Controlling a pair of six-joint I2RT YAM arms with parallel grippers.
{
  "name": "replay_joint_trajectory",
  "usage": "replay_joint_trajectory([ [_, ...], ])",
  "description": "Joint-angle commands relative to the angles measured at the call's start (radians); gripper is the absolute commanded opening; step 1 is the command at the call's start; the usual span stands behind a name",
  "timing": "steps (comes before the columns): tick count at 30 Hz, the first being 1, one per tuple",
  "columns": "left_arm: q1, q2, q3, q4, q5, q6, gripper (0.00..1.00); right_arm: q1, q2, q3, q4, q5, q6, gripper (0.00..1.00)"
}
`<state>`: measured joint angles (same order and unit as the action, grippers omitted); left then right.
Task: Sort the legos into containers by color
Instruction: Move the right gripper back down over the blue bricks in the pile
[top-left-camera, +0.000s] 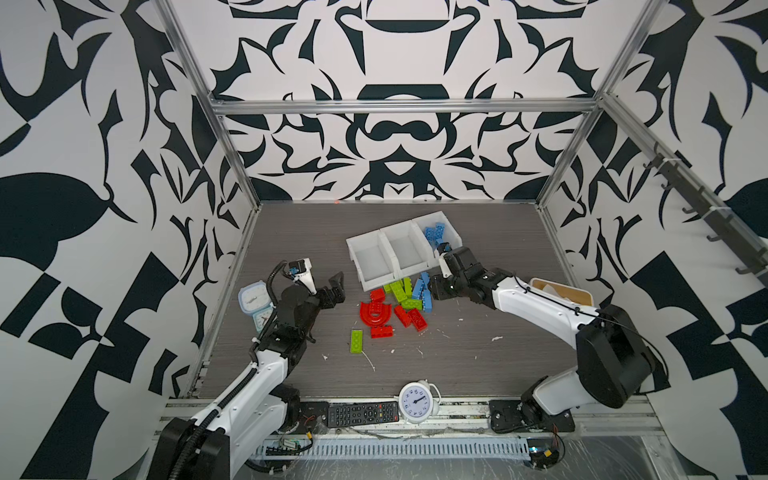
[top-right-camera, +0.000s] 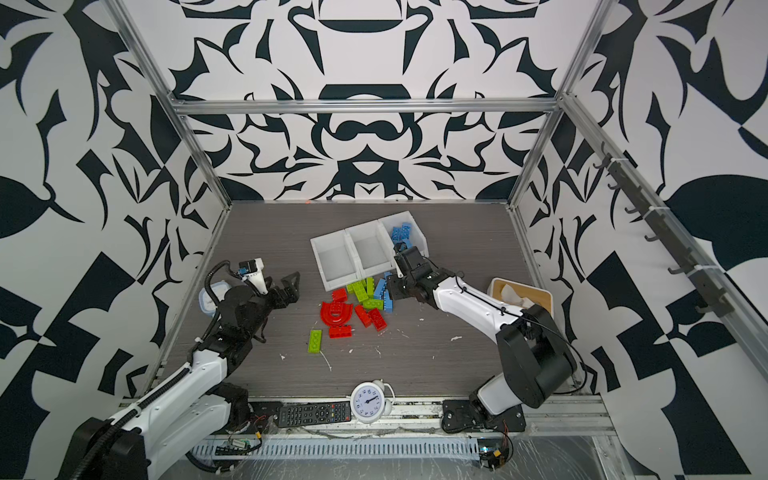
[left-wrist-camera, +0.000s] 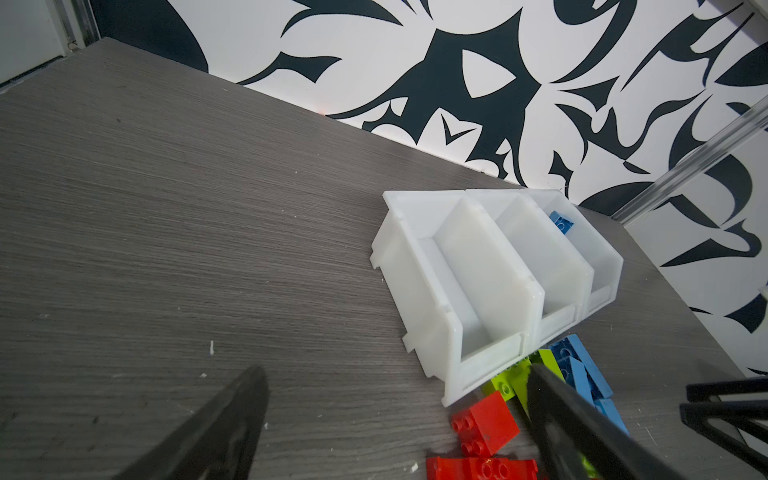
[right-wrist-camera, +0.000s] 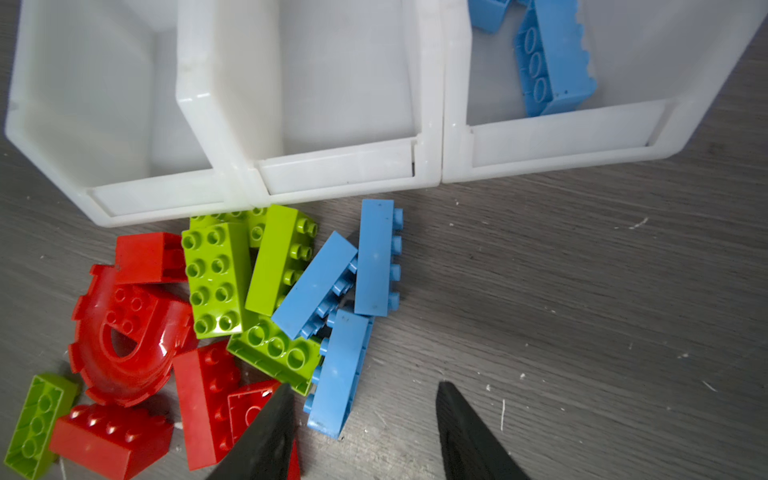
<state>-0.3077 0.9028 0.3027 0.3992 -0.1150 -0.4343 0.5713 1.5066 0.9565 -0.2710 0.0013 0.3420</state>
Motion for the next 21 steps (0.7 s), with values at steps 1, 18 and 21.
replay_joint_trajectory([
  [1,0.002,0.002,0.023,-0.002,0.0,-0.009,1.0,0.011,0.005,0.002,0.038,0.02,0.028,0.57],
  [18,0.002,0.001,0.022,-0.005,-0.002,-0.014,1.0,0.071,0.127,0.016,0.072,0.047,0.028,0.56],
  [21,0.002,0.002,0.023,-0.003,-0.005,-0.014,1.0,0.07,0.148,0.018,0.072,0.039,0.023,0.55],
])
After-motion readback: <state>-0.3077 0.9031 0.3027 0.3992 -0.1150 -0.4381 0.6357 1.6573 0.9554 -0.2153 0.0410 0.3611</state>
